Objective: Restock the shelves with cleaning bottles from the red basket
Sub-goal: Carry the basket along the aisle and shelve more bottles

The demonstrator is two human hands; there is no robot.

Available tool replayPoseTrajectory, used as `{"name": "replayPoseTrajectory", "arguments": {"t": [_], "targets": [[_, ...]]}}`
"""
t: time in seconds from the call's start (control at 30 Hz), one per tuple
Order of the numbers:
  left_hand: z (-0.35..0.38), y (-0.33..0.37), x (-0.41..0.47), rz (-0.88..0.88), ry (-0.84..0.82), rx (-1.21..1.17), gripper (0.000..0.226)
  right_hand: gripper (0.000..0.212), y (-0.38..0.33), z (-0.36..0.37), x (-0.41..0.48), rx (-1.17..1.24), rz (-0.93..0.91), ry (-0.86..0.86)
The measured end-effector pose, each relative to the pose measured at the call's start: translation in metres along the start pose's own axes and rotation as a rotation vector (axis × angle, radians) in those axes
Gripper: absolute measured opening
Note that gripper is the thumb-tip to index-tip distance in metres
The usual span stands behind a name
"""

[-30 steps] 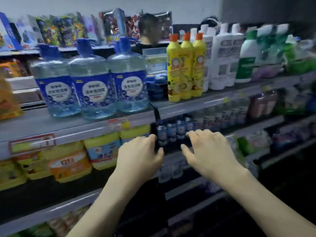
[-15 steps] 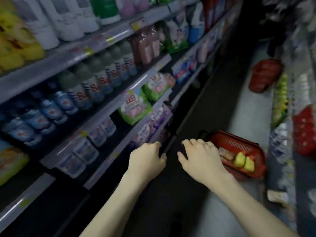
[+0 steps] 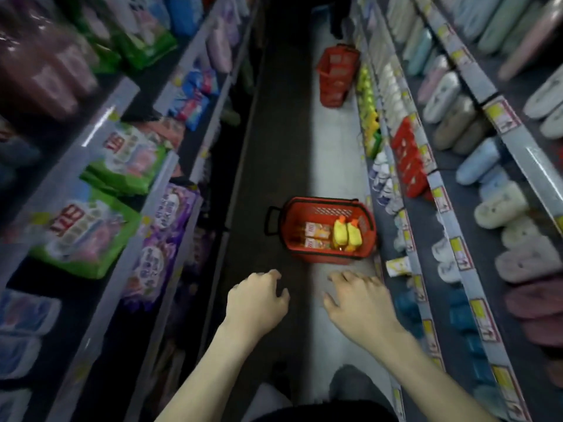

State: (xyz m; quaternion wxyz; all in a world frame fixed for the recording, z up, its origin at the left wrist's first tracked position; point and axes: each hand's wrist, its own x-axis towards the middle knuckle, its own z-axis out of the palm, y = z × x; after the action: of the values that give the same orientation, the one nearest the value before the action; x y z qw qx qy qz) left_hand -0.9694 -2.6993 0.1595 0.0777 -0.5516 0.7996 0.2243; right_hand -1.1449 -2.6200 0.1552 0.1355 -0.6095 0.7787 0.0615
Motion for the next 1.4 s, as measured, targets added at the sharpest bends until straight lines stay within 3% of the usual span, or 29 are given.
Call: {"name": "replayPoseTrajectory", "arguments": {"t": [0.23,0.7,1.03,1.4], "targets": [[0.039,0.055,0.087,0.051,-0.172,0.039,0.038,0.048,0.063,0.037,0.047,0.068,0.028,-0.086],[0.084,0.138,0.231,-0.063,-0.338,0.054,0.034,0.043,0.176,0.067,0.185,0.083,-0.013,-0.287],[0.111,0.128,0.352,0.009,-0.401,0.106,0.036,0.044,0.193,0.092,0.308,0.073,-0.003,-0.340],[0.156,0.098,0.488,-0.011,-0.569,0.117,0.034,0.038,0.223,0.147,0.428,0.106,0.073,-0.582]]}}
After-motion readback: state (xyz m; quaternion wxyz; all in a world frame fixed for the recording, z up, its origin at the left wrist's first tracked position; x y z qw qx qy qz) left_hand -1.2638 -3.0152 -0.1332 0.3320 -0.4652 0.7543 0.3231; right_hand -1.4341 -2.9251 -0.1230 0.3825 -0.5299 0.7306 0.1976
